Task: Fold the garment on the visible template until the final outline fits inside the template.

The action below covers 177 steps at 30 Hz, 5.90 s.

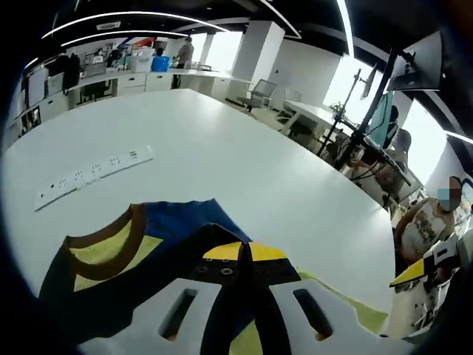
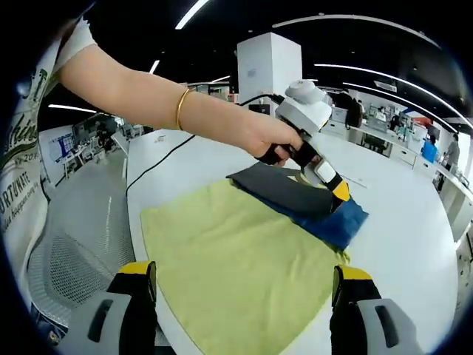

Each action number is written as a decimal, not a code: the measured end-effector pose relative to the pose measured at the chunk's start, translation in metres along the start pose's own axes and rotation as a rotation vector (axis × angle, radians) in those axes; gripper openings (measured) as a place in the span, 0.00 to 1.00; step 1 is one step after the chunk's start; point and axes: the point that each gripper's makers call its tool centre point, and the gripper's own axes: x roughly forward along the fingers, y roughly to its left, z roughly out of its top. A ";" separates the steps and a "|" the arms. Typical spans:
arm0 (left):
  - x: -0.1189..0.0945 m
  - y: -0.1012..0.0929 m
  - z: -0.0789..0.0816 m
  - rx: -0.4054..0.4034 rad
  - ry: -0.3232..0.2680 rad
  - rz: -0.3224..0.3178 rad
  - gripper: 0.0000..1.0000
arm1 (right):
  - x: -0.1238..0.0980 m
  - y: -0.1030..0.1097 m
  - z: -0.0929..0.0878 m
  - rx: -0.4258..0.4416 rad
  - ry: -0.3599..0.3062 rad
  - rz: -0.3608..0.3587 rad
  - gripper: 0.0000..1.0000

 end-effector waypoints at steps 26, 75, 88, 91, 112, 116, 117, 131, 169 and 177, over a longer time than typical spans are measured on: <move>-0.086 -0.001 0.001 0.209 -0.118 -0.029 0.86 | -0.001 0.005 -0.002 0.006 0.036 0.039 0.99; -0.261 -0.045 -0.199 0.282 0.036 -0.045 0.89 | -0.016 0.025 -0.051 -0.069 0.183 0.106 0.93; -0.269 -0.041 -0.243 0.280 0.110 -0.025 0.75 | -0.017 0.030 -0.076 -0.096 0.236 0.126 0.80; -0.271 -0.040 -0.252 0.286 0.138 -0.031 0.69 | -0.018 0.031 -0.082 -0.092 0.250 0.126 0.75; -0.275 -0.029 -0.282 0.465 0.301 -0.035 0.35 | -0.023 0.020 -0.112 -0.188 0.340 0.099 0.39; -0.276 -0.029 -0.288 0.467 0.327 -0.038 0.33 | -0.021 0.024 -0.118 -0.206 0.357 0.138 0.37; -0.276 -0.027 -0.290 0.462 0.336 -0.033 0.34 | -0.020 0.023 -0.119 -0.205 0.358 0.132 0.36; -0.271 -0.023 -0.285 0.453 0.326 -0.025 0.23 | -0.016 0.016 -0.116 -0.221 0.334 0.128 0.18; -0.289 -0.037 -0.274 0.266 0.295 0.002 0.01 | -0.032 0.029 -0.104 -0.195 0.310 0.146 0.00; -0.298 -0.054 -0.277 0.257 0.283 -0.036 0.01 | -0.044 0.039 -0.106 -0.172 0.305 0.150 0.00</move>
